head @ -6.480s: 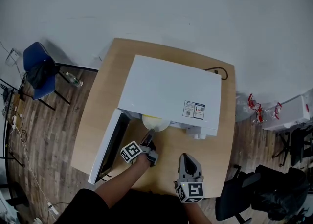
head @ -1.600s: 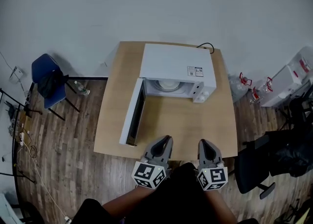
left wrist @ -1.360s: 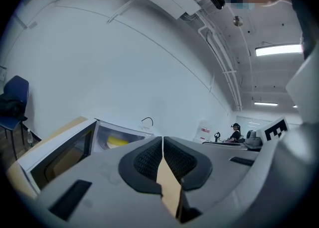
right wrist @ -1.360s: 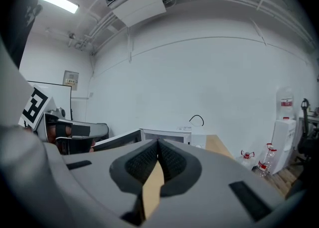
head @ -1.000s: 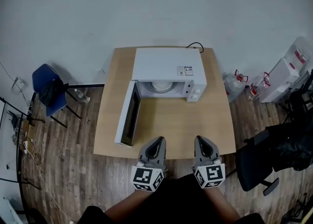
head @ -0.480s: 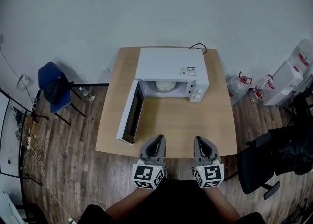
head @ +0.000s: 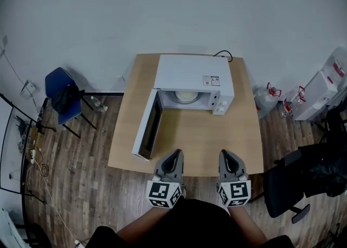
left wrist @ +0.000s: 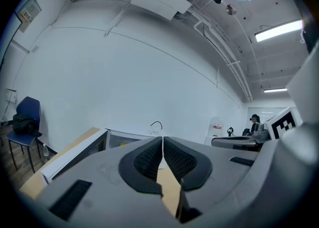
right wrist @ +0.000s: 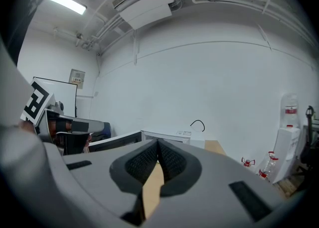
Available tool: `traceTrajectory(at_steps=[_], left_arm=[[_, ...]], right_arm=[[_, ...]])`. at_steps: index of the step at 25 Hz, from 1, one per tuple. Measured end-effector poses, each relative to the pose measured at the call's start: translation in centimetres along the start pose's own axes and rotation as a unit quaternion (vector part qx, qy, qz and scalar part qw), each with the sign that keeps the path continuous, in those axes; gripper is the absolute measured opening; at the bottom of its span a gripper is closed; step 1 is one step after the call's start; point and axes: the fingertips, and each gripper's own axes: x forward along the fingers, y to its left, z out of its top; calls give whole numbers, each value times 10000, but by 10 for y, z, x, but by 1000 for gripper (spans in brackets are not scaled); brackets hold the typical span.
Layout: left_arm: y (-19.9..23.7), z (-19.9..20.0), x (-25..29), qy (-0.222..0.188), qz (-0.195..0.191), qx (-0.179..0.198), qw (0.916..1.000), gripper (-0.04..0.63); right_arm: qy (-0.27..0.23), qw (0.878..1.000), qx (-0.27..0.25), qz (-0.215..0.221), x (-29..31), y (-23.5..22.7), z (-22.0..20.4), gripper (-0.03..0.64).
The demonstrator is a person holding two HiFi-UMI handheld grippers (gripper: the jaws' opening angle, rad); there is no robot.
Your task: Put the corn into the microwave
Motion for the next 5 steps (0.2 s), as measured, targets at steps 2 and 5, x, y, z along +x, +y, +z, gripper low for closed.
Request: traceTrajectory(at_steps=[2, 5], left_arm=[[1, 1, 1, -1, -16, 11, 10000, 20], [2, 1, 3, -3, -42, 29, 10000, 20]], right_arm=[[-2, 10000, -22, 7, 1, 2, 1, 60], [13, 10000, -85, 45, 4, 6, 1, 60]])
